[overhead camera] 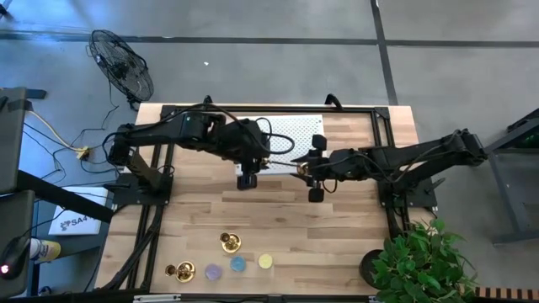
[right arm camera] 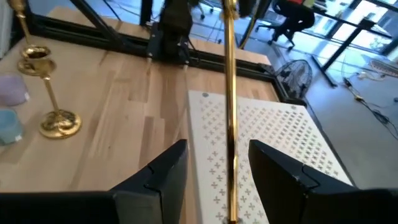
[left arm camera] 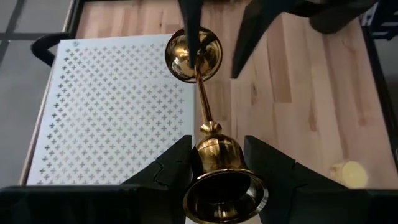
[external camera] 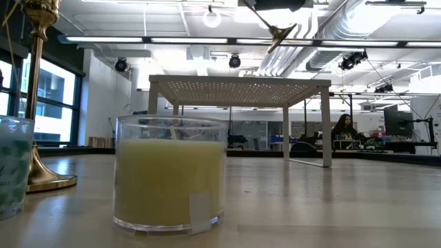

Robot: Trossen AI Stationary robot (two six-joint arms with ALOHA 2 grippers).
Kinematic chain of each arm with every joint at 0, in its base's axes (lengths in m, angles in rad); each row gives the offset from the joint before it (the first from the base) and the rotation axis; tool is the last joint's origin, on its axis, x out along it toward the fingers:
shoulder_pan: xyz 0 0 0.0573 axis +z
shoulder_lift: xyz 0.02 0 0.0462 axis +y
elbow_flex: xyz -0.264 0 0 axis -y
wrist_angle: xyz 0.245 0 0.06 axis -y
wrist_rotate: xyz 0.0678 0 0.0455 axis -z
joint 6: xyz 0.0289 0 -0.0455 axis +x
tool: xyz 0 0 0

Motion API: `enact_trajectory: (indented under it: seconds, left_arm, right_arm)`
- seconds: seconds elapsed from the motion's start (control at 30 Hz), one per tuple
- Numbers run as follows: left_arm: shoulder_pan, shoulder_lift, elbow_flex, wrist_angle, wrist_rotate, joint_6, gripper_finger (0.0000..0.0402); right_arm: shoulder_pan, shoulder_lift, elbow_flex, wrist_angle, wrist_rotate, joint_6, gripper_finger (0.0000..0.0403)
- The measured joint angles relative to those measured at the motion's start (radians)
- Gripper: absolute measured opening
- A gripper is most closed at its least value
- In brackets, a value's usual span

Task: Pick & Place candle stick holders
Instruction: Put the middle gold candle holder on the shelf

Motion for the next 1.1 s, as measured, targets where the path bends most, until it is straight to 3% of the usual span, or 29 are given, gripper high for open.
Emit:
enact_trajectory:
  seconds: [0.8,0.93,1.1]
  left_arm:
    - [0.000,0.000,0.000,0.017,0.032,-0.001,0.0127]
    - [0.000,0.004,0.000,0.016,0.031,0.000,0.0127]
    - [0.001,0.006,-0.001,0.019,0.025,0.002,0.0127]
  right_arm:
    - [-0.007,0.000,-0.002,-0.066,0.021,0.026,0.0160]
    - [-0.007,0.000,-0.002,-0.084,0.047,0.024,0.0122]
    - [-0.007,0.000,-0.002,-0.089,0.063,0.002,0.0025]
